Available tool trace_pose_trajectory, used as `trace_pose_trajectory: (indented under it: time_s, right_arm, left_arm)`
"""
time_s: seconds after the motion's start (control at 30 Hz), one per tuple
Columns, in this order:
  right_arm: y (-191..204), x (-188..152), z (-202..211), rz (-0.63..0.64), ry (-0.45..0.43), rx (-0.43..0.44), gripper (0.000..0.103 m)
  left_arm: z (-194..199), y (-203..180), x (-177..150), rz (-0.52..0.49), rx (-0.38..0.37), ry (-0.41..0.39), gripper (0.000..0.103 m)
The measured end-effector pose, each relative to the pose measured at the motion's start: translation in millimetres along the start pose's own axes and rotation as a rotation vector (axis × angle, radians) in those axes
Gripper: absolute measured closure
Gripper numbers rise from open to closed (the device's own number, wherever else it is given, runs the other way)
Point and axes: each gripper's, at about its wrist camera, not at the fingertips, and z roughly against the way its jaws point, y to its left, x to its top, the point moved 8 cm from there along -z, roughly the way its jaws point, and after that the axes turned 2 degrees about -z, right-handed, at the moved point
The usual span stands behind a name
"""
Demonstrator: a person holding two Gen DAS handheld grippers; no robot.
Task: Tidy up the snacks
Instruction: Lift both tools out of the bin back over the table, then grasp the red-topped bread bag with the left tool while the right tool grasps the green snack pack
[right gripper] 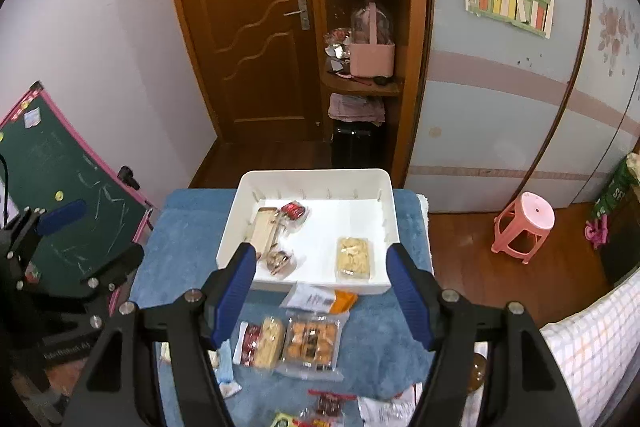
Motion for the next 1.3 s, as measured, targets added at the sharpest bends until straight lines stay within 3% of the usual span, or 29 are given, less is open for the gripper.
trace_pose_trajectory:
  time_s: [0.33, 0.77, 1.03, 1.17, 1.3]
  right_arm:
    - [27, -66, 22, 0.056, 0.022, 0.059, 0.035]
    - [52, -209, -44, 0.124, 0.242, 0.064, 0.035]
    - [43, -297, -90, 0.003, 0.439, 0.097, 0.035]
    - [36, -318, -107, -0.104, 0.506, 0.129, 0.035]
    - [38, -330, -119, -0.147, 0.545, 0.151, 0.035]
  left_arm:
    - [28, 14, -87, -0.077, -0.012, 0.035, 0.008]
    - [-31, 43, -209, 0.039, -0.048, 0.191, 0.008]
    - [-77, 55, -268, 0.159, -0.063, 0.275, 0.008]
    - [-100, 57, -290, 0.236, -0.094, 0.329, 0.008]
    - [-114, 54, -301, 0.242, -0.086, 0.353, 0.008]
